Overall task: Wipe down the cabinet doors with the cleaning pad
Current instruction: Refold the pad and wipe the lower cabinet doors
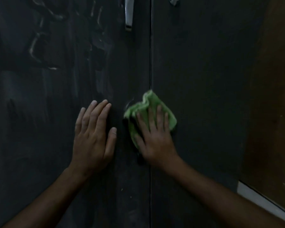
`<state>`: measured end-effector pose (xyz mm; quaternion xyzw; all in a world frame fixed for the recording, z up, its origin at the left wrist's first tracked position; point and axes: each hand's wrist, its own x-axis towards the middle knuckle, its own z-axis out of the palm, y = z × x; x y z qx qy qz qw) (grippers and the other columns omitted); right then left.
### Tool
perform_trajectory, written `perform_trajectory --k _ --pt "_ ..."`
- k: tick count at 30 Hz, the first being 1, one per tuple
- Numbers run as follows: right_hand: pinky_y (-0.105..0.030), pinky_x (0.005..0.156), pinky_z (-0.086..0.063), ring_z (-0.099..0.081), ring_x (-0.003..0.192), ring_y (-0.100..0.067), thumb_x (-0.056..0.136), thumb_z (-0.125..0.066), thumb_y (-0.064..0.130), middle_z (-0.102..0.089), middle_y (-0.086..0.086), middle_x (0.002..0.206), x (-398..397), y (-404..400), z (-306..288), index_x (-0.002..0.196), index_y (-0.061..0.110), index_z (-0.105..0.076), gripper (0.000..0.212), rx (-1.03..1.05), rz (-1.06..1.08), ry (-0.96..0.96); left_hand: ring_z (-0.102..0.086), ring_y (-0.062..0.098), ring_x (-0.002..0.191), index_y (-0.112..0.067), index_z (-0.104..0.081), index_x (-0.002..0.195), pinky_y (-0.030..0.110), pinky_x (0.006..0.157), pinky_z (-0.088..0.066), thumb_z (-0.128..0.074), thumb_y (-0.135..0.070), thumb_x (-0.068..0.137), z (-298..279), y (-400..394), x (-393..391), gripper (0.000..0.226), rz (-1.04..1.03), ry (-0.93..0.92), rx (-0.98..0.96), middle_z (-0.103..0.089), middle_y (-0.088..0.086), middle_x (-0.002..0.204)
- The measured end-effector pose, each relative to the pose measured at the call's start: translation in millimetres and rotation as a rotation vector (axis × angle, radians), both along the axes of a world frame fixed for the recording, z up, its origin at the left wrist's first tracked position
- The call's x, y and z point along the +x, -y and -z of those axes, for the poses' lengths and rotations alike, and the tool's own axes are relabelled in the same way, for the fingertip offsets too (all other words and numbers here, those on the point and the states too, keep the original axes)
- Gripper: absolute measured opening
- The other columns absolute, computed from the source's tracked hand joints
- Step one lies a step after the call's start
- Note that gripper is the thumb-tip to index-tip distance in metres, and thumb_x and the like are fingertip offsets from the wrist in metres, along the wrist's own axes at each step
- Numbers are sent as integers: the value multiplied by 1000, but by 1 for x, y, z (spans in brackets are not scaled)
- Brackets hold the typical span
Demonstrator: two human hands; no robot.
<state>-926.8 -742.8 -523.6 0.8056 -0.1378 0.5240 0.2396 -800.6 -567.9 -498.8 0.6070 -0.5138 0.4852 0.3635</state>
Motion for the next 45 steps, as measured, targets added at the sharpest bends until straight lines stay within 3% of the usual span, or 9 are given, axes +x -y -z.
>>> perform_trajectory --k 5,8,14,22,26,31,34,40,45 --pt "-63 123 -10 -7 155 -47 105 -34 47 -16 -25 167 37 -8 -130 161 12 -27 67 58 15 264 -24 26 159 -5 -40 157 47 131 -10 -49 -28 101 -9 -6 14 61 -30 -19 -74 -39 10 165" --pt "-64 123 -10 -4 155 -46 106 -33 47 -11 -24 168 38 -11 -65 162 13 -25 66 41 -14 229 -25 28 159 -4 -40 157 49 131 -11 -48 -28 101 -10 -12 17 61 -51 3 -56 -39 11 165" --pt "-66 111 -33 -6 155 -46 98 -55 50 -20 -22 165 -32 1 158 158 25 -37 67 -98 22 -396 -25 28 159 -3 -41 157 48 131 -11 -49 -30 101 14 -27 16 62 -46 95 71 -37 11 167" --pt "-61 125 -5 -4 155 -47 106 -31 50 -11 -21 168 31 -8 22 162 19 -21 65 160 11 143 -22 30 160 -2 -36 159 53 130 -15 -48 -29 104 73 -32 24 63 21 216 238 -31 13 169" --pt "-63 124 -10 -4 154 -49 107 -33 45 -7 -22 167 35 -40 140 164 18 -14 65 327 74 163 -24 30 160 -1 -37 159 53 130 -14 -49 -28 103 93 -28 22 63 48 217 268 -34 14 168" --pt "-67 107 -36 -34 140 -55 96 -44 40 -51 -38 141 -19 -74 320 152 11 -35 63 646 248 -207 -22 30 160 -2 -38 159 52 131 -12 -50 -29 102 112 -25 19 64 89 237 365 -34 13 168" --pt "-64 110 -28 -40 137 -59 94 -41 43 -49 -38 142 -11 -84 318 155 6 -34 71 729 287 -230 -23 31 160 -2 -39 158 52 131 -12 -51 -30 102 121 -25 21 65 91 223 378 -35 13 168" --pt "-59 126 -3 1 153 -53 107 -21 48 -5 -25 166 37 -77 254 164 15 -4 69 683 125 46 -19 30 161 -3 -36 160 52 131 -8 -49 -32 102 135 -18 31 65 85 215 390 -31 12 169" --pt "-60 117 -26 -32 144 -56 99 -35 40 -43 -38 148 21 -116 328 157 4 -16 71 1040 242 -98 -18 30 161 -4 -33 162 52 131 -8 -48 -35 101 150 -18 33 70 28 299 458 -28 12 171"
